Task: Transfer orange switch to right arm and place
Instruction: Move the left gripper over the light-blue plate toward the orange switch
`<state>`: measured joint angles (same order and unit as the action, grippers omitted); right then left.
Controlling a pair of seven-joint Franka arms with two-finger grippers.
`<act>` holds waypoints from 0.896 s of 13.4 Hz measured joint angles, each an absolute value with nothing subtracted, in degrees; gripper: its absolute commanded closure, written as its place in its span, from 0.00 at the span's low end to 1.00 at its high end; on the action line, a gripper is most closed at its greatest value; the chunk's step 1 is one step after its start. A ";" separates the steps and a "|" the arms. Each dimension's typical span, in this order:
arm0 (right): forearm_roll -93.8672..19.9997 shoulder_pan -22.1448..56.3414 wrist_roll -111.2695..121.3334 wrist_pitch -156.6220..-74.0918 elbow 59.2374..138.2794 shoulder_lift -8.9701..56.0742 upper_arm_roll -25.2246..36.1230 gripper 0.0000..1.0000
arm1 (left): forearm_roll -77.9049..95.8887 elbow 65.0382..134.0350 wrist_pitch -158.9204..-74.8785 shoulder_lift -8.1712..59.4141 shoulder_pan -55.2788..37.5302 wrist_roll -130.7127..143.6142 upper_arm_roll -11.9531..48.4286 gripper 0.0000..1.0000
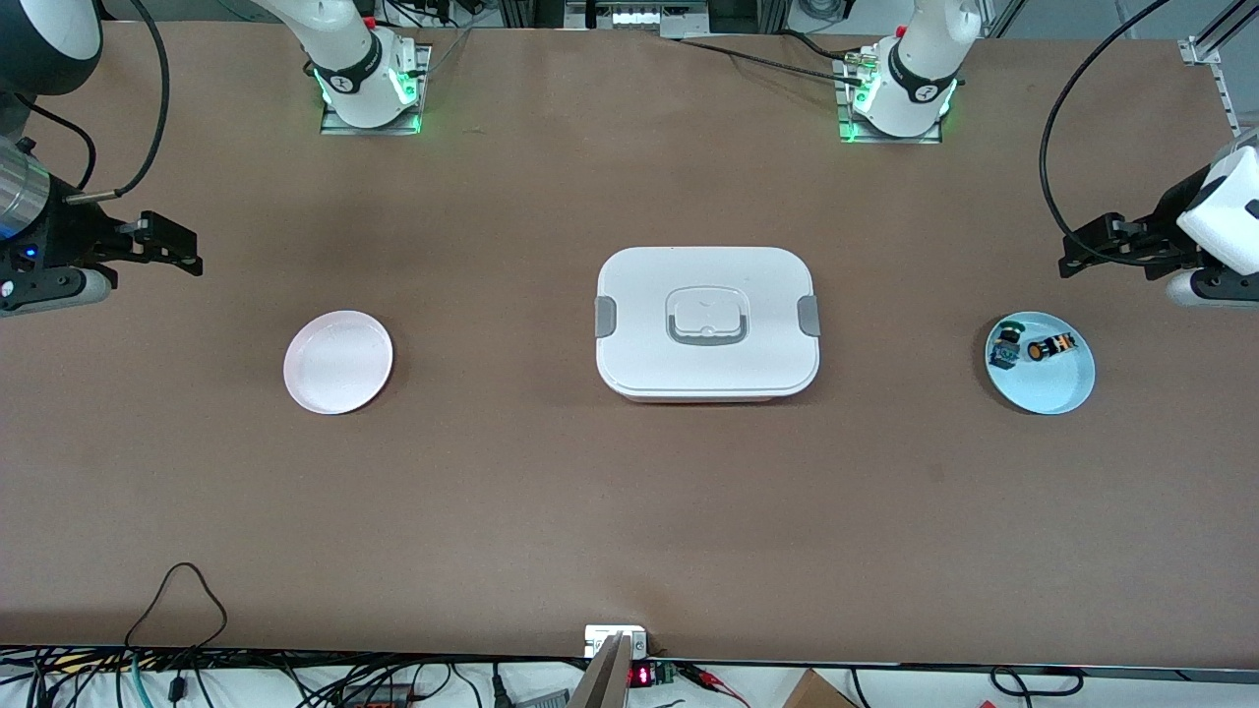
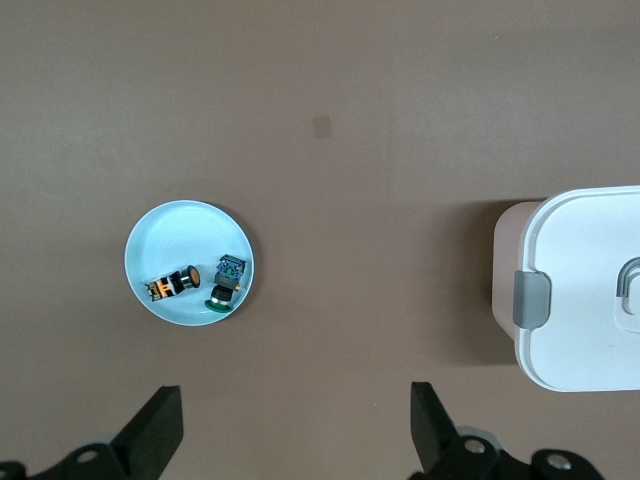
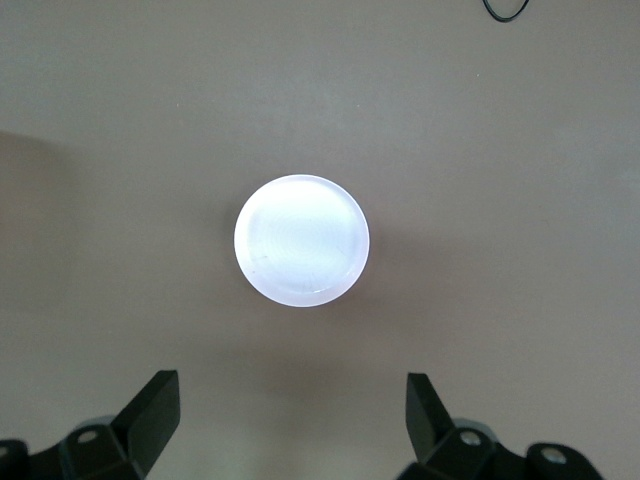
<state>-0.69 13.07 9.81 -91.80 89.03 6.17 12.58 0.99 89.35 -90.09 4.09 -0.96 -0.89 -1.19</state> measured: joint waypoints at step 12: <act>-0.69 13.06 9.81 -91.80 89.03 6.17 12.58 0.00 | 2.10 90.56 -89.76 7.04 3.61 -0.92 -2.36 0.00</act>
